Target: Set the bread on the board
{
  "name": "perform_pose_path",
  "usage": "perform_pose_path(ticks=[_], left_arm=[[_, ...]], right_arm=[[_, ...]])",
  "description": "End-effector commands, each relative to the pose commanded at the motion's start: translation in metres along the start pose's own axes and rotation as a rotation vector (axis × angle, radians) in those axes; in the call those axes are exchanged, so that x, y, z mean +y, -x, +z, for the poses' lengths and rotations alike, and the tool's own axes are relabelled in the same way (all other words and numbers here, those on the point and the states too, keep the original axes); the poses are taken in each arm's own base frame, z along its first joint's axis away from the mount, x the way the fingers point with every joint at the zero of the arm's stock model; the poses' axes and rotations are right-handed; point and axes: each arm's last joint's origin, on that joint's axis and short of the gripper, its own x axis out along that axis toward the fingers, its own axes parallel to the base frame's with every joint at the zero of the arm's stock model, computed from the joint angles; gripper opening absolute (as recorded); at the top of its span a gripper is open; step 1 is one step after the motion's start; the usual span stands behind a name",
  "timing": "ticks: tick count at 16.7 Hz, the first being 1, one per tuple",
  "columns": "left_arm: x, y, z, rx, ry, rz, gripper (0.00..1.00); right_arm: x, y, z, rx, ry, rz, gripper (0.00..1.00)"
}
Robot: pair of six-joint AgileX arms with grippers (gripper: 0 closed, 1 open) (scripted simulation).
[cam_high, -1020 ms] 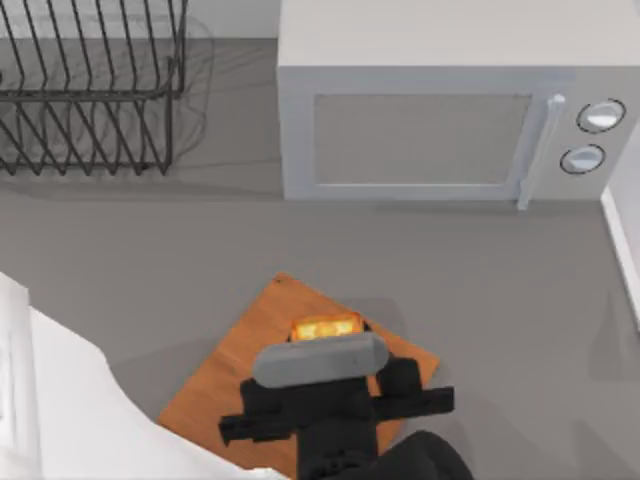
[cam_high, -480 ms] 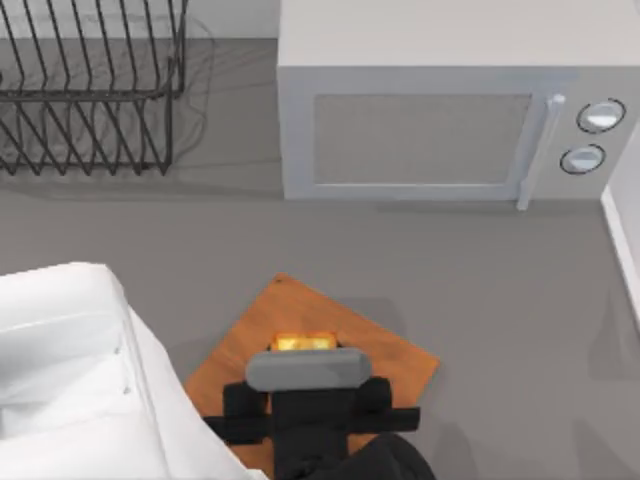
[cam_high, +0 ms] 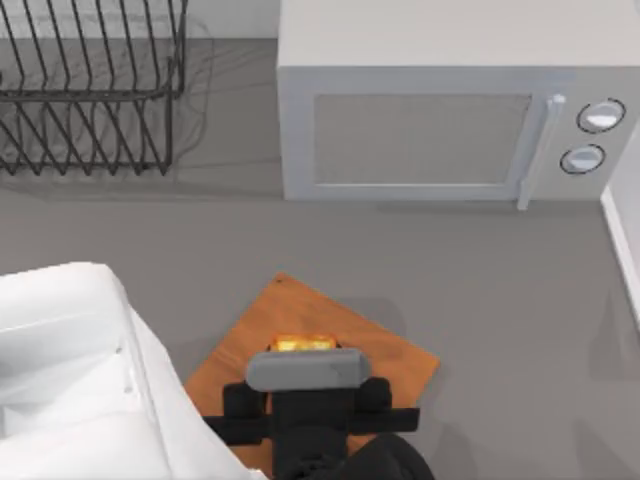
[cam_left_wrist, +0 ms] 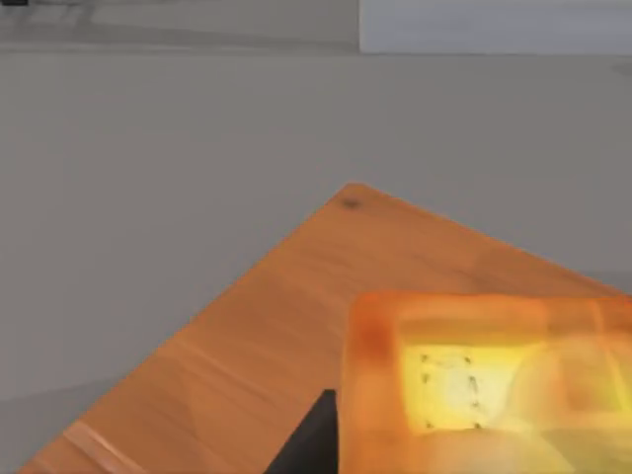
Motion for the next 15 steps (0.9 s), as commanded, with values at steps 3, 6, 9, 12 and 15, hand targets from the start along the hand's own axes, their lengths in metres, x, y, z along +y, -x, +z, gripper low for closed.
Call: perform_pose_path(ticks=[3, 6, 9, 12, 15], left_arm=[[0.0, 0.0, 0.0, 0.0, 0.0, 0.0, 0.53], [0.0, 0.0, 0.0, 0.0, 0.0, 0.0, 0.75], [0.0, 0.0, 0.0, 0.0, 0.0, 0.0, 0.98], [0.0, 0.0, 0.0, 0.0, 0.0, 0.0, 1.0], [0.0, 0.0, 0.0, 0.0, 0.0, 0.0, 1.0]], right_arm=[[0.0, 0.0, 0.0, 0.0, 0.0, 0.0, 1.0], [0.0, 0.0, 0.0, 0.0, 0.0, 0.0, 1.0], [0.0, 0.0, 0.0, 0.0, 0.0, 0.0, 1.0], [0.0, 0.0, 0.0, 0.0, 0.0, 0.0, 1.0], [0.0, 0.0, 0.0, 0.0, 0.0, 0.0, 1.0]])
